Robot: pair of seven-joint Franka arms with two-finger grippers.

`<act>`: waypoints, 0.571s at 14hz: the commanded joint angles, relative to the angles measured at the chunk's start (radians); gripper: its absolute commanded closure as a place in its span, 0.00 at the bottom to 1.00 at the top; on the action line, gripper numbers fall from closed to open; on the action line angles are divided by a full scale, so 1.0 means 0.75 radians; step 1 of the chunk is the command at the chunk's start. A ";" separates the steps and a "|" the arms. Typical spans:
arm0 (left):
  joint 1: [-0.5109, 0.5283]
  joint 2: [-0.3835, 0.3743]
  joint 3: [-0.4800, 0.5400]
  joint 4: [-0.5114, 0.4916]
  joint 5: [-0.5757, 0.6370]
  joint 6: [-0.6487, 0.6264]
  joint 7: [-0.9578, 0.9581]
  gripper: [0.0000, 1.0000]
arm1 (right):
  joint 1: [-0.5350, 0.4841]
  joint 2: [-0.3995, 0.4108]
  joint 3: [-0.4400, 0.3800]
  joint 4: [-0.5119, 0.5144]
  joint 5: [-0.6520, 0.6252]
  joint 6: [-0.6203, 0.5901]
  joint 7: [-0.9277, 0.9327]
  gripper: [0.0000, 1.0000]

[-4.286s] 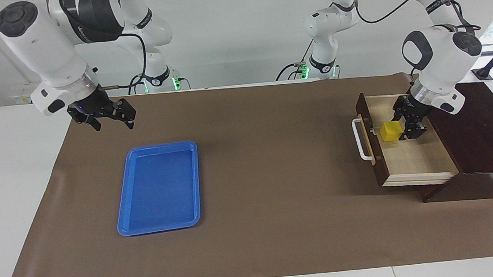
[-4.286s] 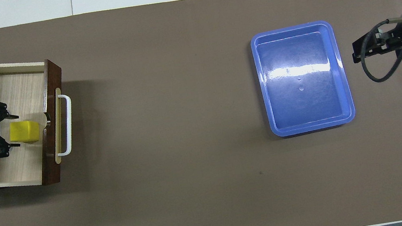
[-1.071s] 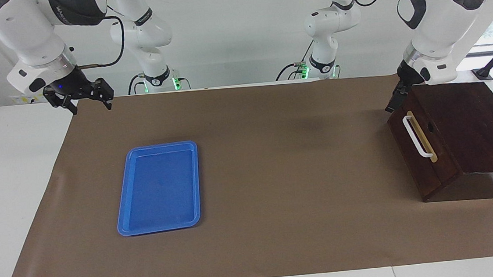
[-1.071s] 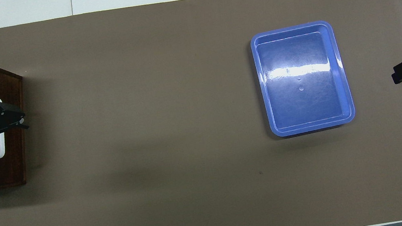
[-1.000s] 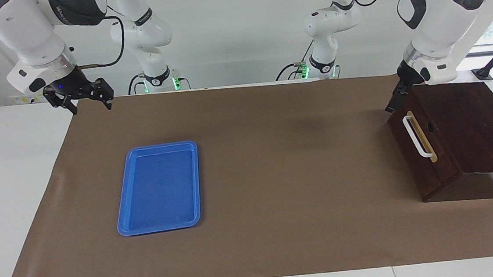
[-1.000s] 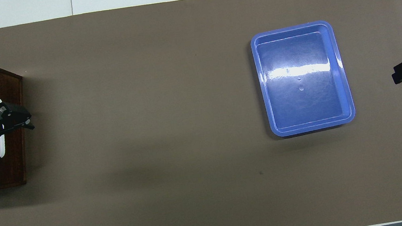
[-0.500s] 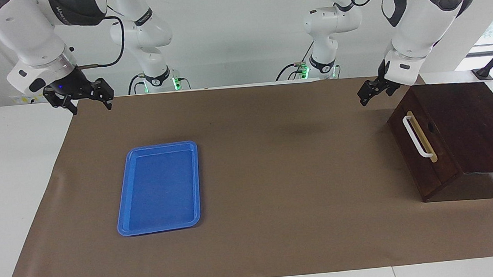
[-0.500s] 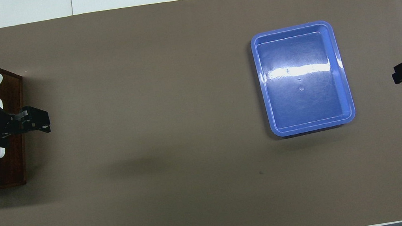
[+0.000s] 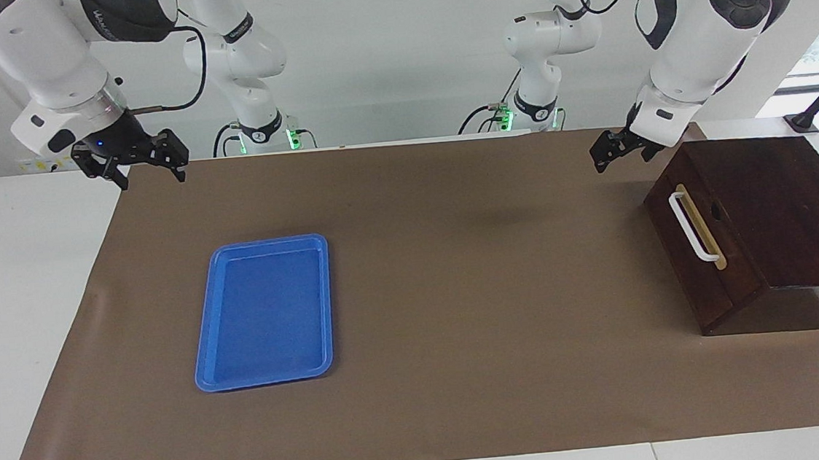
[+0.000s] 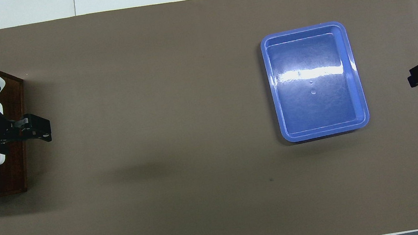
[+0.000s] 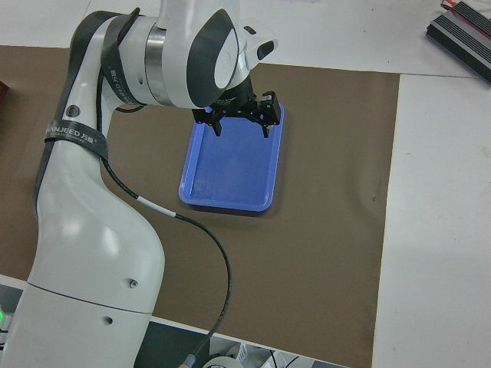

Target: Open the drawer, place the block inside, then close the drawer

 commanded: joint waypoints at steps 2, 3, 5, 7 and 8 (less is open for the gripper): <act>0.033 0.025 -0.029 0.070 -0.015 -0.056 0.028 0.00 | -0.017 -0.022 0.016 -0.022 -0.021 0.004 0.018 0.00; 0.037 0.027 -0.029 0.070 -0.015 -0.056 0.040 0.00 | -0.017 -0.022 0.014 -0.022 -0.021 0.004 0.018 0.00; 0.048 0.021 -0.023 0.076 -0.015 -0.045 0.075 0.00 | -0.015 -0.022 0.016 -0.022 -0.019 0.008 0.022 0.00; 0.060 0.019 -0.017 0.078 -0.015 -0.045 0.089 0.00 | -0.015 -0.022 0.016 -0.022 -0.019 0.008 0.020 0.00; 0.060 0.019 -0.015 0.078 -0.015 -0.039 0.111 0.00 | -0.015 -0.022 0.014 -0.022 -0.019 0.008 0.020 0.00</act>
